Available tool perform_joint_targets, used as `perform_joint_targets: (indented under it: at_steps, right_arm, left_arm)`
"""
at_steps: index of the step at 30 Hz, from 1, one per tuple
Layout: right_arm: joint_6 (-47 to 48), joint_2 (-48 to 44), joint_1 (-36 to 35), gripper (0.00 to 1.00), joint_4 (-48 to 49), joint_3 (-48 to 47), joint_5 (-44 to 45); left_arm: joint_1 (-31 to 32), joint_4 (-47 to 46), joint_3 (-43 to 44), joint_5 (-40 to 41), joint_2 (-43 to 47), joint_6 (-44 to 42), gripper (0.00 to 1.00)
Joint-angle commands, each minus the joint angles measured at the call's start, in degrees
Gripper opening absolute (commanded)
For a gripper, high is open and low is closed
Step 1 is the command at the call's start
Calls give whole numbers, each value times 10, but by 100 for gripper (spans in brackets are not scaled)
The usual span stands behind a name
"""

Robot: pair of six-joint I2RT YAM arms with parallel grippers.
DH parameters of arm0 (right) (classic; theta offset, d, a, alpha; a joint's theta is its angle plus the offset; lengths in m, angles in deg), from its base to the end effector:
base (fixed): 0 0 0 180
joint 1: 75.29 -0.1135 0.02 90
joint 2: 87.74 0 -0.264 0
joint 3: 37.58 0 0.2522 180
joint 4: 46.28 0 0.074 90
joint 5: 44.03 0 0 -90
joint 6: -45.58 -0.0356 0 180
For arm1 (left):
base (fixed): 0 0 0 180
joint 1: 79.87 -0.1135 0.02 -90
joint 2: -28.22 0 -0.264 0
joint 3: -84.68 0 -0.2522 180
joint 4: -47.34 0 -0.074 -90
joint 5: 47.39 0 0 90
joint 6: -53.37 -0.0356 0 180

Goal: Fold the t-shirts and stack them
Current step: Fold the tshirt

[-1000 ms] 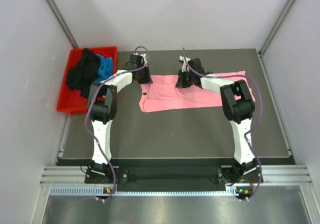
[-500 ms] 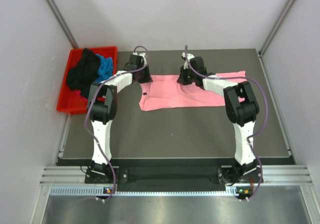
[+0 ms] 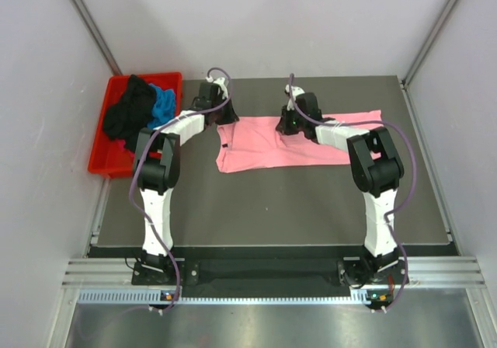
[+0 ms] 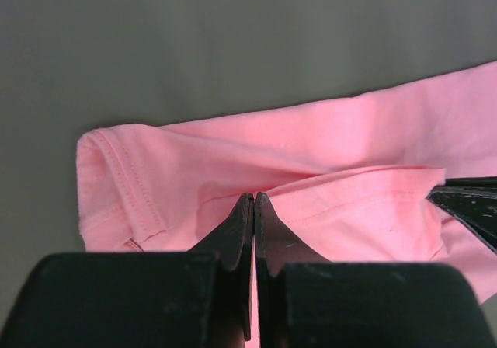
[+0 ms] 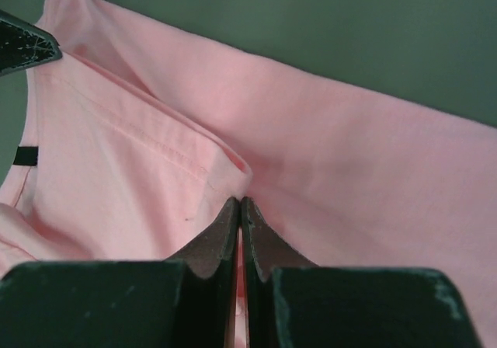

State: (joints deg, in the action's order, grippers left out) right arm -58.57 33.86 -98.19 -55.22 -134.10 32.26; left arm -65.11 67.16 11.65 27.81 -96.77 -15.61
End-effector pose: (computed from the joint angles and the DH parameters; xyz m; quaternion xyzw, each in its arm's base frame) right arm 0.4359 0.1933 0.1707 -0.1227 0.8699 0.2480 0.4083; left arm 0.4781 -0.1354 0.1853 0.0079 0.8925 -0.2440 0.3793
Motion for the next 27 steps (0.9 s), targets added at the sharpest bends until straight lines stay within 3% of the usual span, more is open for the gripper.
perform_joint_targets:
  at_steps: [1, 27]
  right_arm:
    - [-13, -42, -12, 0, 45, 15, 4]
    - [-60, -71, -15, 0, 101, 79, 73]
  left_arm:
    - [0, -45, -1, -19, 35, -8, 0]
    - [2, -64, 59, -89, -30, -27, 0]
